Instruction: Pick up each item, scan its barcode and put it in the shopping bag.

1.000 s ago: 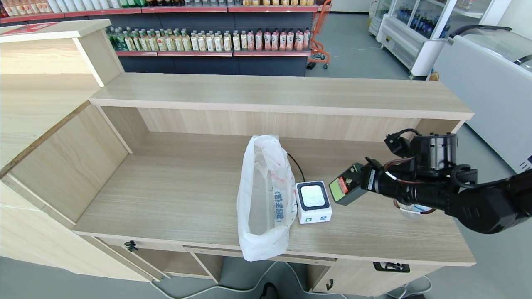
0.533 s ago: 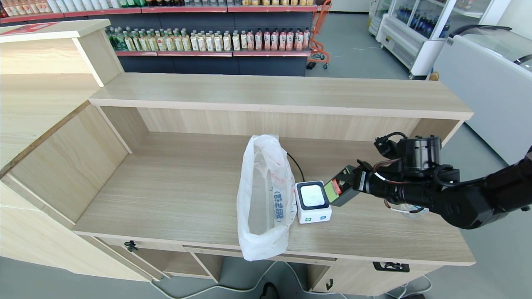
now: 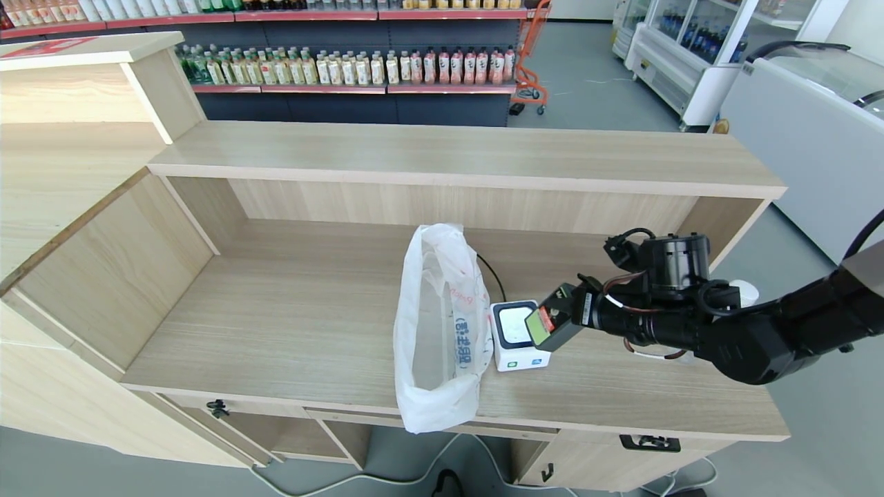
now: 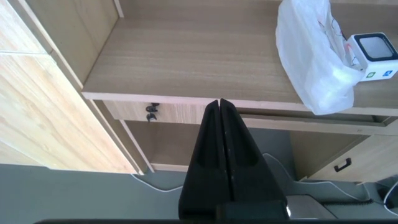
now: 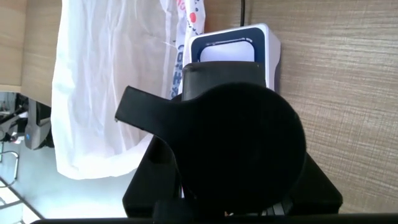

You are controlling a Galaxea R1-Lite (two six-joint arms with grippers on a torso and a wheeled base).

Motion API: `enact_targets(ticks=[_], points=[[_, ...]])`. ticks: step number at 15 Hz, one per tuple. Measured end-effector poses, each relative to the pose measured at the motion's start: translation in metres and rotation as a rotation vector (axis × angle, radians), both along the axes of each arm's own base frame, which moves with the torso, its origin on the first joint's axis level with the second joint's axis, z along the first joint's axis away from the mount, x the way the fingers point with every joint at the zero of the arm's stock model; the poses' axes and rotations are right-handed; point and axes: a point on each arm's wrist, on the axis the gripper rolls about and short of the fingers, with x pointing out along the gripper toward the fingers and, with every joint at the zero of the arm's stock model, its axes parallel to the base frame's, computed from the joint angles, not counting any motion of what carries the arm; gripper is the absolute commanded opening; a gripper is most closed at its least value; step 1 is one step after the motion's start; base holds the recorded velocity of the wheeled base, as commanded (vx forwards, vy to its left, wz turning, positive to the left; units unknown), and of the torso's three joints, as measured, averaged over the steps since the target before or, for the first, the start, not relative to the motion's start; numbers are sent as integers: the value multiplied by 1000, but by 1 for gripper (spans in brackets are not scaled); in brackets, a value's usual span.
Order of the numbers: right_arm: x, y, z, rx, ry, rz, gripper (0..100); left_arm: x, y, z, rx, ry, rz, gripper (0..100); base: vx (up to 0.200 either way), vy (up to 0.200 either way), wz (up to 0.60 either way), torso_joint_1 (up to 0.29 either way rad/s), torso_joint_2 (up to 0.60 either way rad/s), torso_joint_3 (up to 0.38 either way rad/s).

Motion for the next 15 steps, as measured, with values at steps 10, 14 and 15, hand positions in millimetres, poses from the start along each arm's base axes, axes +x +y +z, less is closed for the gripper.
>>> enact_targets(ticks=[10, 14, 15], points=[[10, 4, -7, -1, 4, 3, 0, 0, 0, 0, 0, 0, 0, 0, 0, 0, 0, 0, 0, 0], [18, 10, -9, 1, -3, 12, 0, 0, 0, 0, 0, 0, 0, 0, 0, 0, 0, 0, 0, 0], [20, 12, -10, 3, -5, 15, 0, 0, 0, 0, 0, 0, 0, 0, 0, 0, 0, 0, 0, 0]])
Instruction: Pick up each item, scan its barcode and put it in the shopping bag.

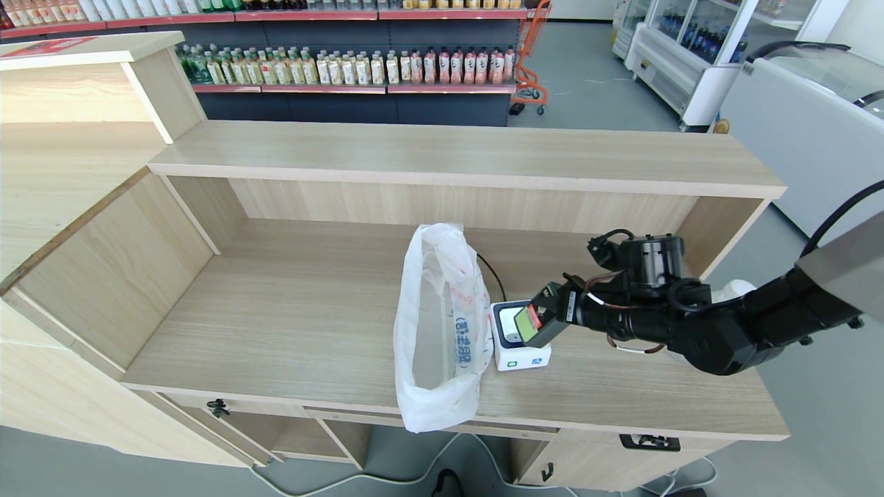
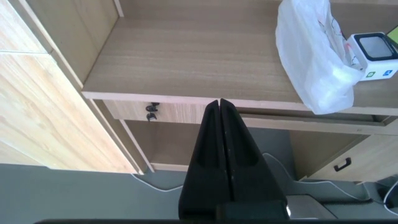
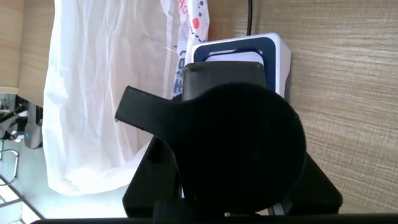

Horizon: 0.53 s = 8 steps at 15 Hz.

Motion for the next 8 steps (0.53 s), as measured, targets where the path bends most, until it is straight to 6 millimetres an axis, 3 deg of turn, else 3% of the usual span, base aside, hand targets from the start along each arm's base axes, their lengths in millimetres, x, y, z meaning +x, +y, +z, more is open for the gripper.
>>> enact_targets(ticks=[8], points=[[16, 24, -10, 4, -12, 41, 0, 0, 0, 0, 0, 0, 0, 0, 0, 0, 0, 0, 0, 0]])
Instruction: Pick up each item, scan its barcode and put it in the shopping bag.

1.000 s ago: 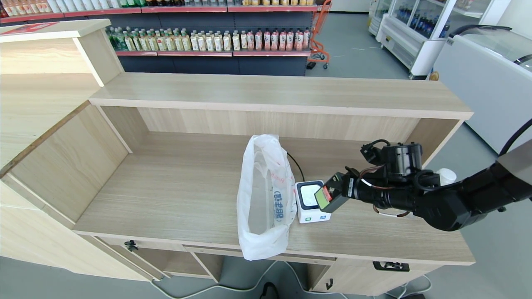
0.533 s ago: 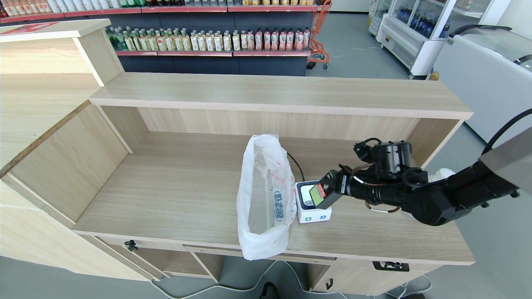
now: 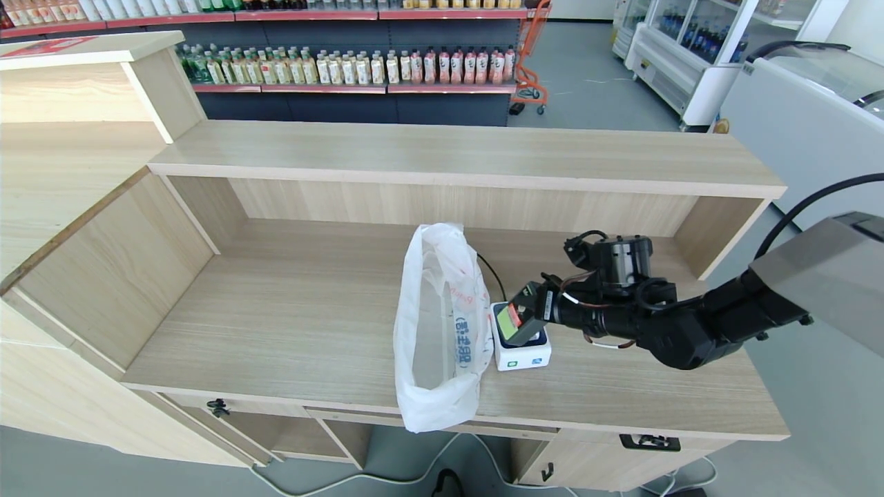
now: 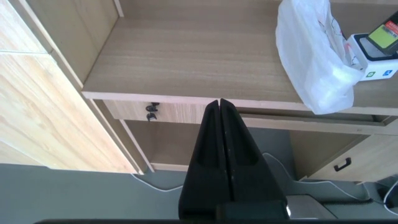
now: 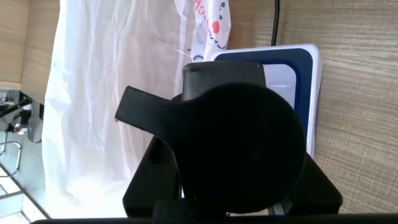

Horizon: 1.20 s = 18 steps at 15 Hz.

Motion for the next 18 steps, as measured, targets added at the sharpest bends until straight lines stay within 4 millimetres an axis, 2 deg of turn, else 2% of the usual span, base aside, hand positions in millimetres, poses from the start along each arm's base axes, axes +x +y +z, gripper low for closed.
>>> enact_targets(ticks=[6, 13, 15, 18], points=[[10, 5, -10, -4, 4, 4, 0, 0, 0, 0, 0, 0, 0, 0, 0, 0, 0, 0, 0, 0], [11, 9, -13, -7, 7, 7, 0, 0, 0, 0, 0, 0, 0, 0, 0, 0, 0, 0, 0, 0], [7, 7, 0, -1, -14, 2, 0, 0, 0, 0, 0, 0, 0, 0, 0, 0, 0, 0, 0, 0], [-8, 0, 49, 20, -128, -21, 0, 0, 0, 0, 0, 0, 0, 0, 0, 0, 0, 0, 0, 0]])
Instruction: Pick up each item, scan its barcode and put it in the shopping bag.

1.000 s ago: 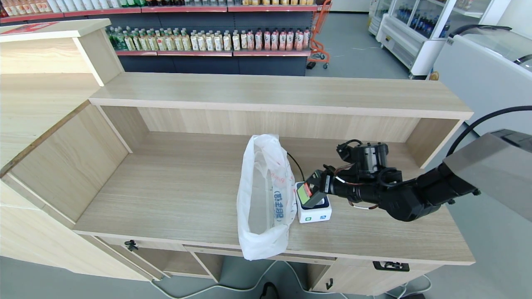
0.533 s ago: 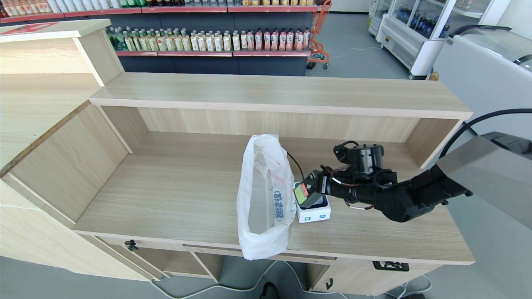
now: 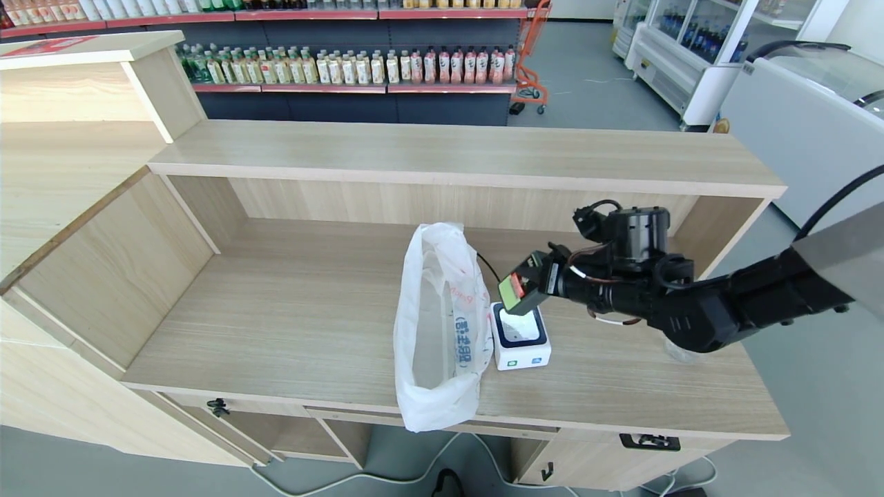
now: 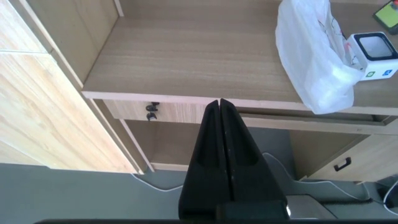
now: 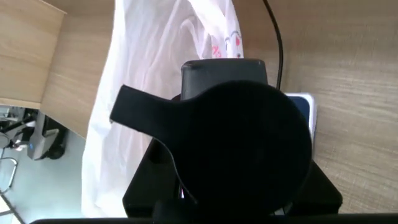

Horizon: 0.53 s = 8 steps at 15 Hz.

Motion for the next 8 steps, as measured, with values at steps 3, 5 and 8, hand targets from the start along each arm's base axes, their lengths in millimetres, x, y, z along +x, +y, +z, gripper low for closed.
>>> enact_targets(ticks=[3, 5, 8], points=[[-25, -13, 41, -107, -157, 7, 0, 0, 0, 0, 0, 0, 0, 0, 0, 0, 0, 0, 0, 0], [-42, -27, 50, -215, -271, -65, 0, 0, 0, 0, 0, 0, 0, 0, 0, 0, 0, 0, 0, 0], [-59, -39, 53, -237, -314, -109, 0, 0, 0, 0, 0, 0, 0, 0, 0, 0, 0, 0, 0, 0]])
